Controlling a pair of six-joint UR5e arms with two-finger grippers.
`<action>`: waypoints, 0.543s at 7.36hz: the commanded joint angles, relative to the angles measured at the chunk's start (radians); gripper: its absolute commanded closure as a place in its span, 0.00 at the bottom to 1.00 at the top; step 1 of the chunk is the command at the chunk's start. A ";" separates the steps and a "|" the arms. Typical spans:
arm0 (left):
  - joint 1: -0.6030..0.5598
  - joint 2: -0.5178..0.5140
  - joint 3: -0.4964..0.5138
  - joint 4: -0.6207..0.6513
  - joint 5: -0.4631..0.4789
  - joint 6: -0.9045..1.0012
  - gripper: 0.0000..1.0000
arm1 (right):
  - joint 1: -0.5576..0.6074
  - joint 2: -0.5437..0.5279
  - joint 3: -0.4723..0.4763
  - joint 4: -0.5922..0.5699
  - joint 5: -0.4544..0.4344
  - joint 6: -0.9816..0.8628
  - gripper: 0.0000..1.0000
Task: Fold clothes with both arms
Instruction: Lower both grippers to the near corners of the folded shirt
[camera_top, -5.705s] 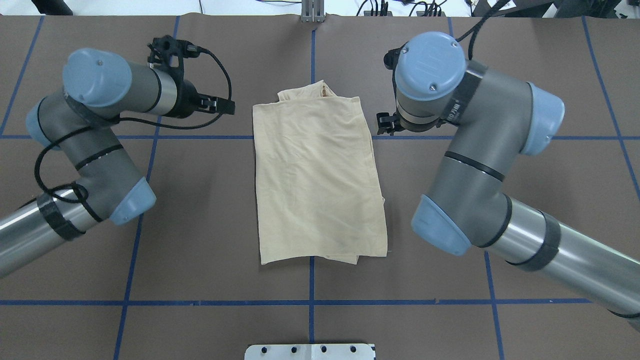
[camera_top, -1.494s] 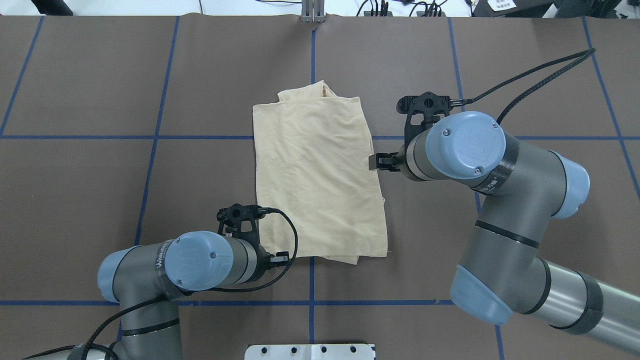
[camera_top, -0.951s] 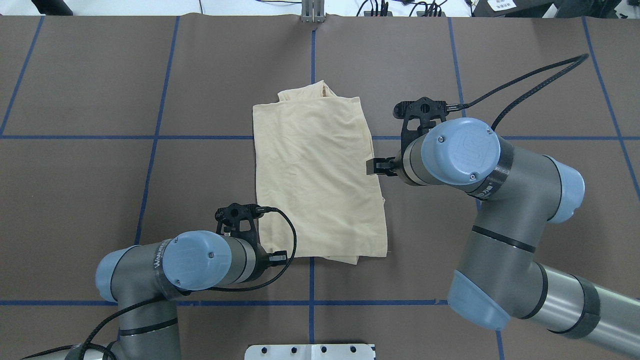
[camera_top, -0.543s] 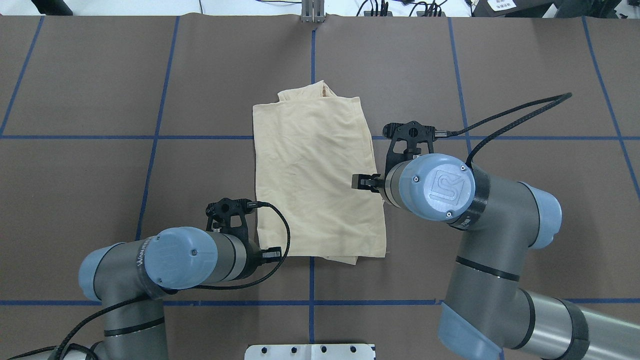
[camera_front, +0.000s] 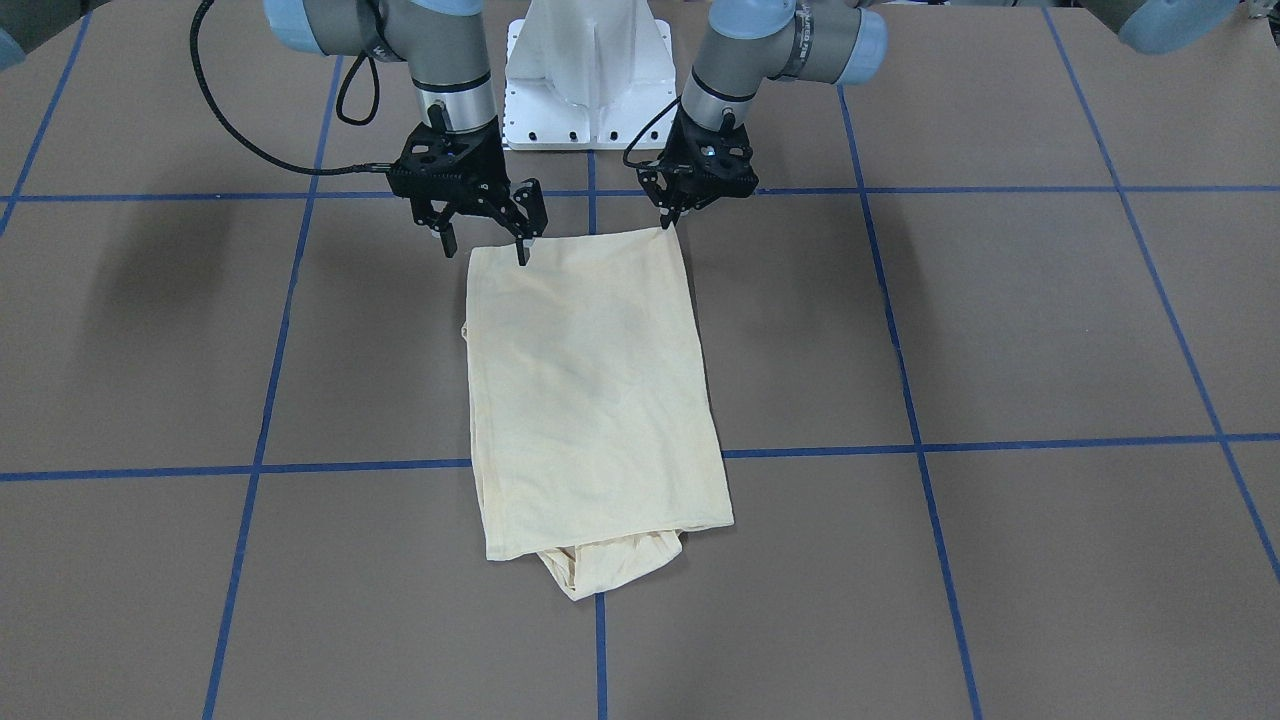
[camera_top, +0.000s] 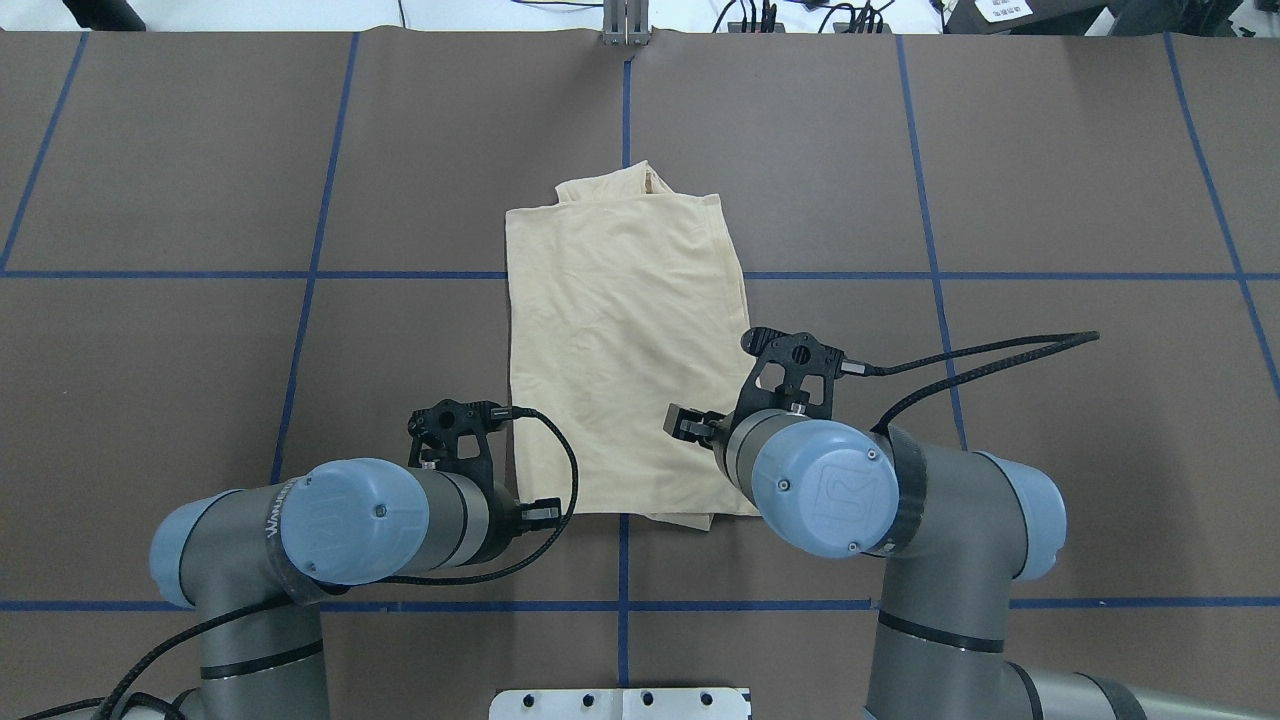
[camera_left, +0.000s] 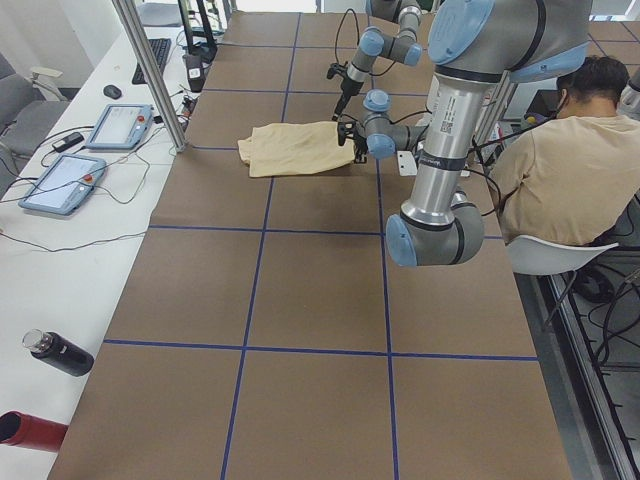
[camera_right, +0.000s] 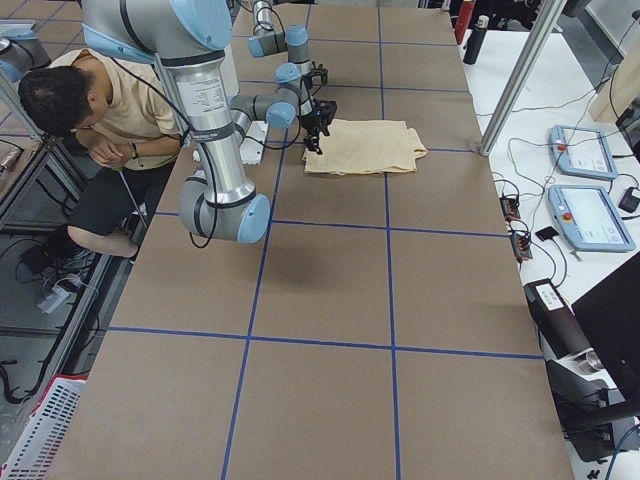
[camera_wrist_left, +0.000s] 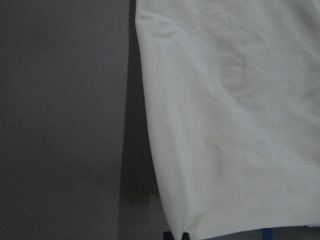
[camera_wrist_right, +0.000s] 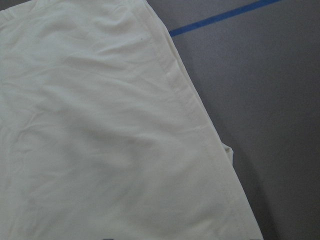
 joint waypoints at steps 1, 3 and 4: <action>0.001 -0.003 -0.002 -0.004 0.000 -0.002 1.00 | -0.054 0.002 -0.052 0.040 -0.083 0.140 0.29; 0.003 -0.002 -0.002 -0.004 0.000 -0.002 1.00 | -0.065 0.002 -0.067 0.045 -0.084 0.176 0.30; 0.003 -0.002 -0.002 -0.006 -0.002 -0.002 1.00 | -0.066 -0.001 -0.078 0.045 -0.085 0.183 0.29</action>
